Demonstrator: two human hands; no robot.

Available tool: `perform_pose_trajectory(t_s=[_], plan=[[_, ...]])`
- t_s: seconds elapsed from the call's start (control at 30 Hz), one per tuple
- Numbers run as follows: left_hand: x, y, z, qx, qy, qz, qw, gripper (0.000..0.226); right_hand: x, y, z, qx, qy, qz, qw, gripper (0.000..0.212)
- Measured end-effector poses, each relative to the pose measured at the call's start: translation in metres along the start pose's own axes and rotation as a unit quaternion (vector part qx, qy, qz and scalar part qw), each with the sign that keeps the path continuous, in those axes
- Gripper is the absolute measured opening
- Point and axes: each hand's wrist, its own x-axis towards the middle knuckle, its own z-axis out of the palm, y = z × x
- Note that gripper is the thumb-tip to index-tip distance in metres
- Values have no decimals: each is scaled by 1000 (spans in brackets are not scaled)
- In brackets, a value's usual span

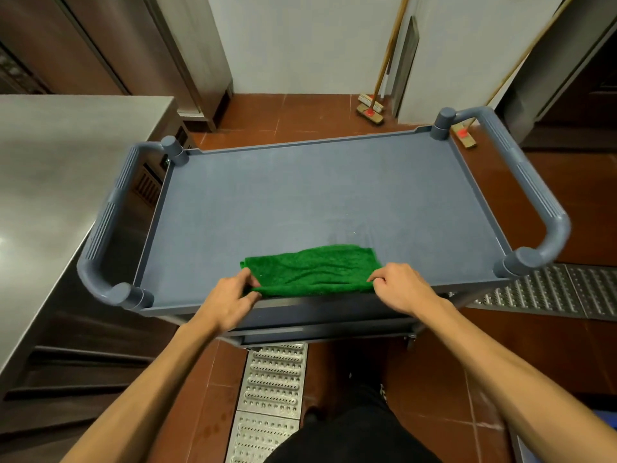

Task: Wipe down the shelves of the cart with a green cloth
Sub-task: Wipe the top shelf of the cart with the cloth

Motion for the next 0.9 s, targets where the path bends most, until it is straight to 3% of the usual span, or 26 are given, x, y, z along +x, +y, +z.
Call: perform_pose_trajectory(t_s=[0.17,0.63,0.77,0.9], plan=[[-20,1,-4,-51,9,28,998,2,-17,-3,-3,15,0,1,1000,39],[8,26,-55,-23,131,109,985,18,1,-12,-85,102,27,-31,994,21],[39,35,-58,9,137,104,985,3,33,-6,-97,83,75,-49,992,29],[77,46,-53,61,140,68,986,3,75,5,-95,43,136,-63,988,32]])
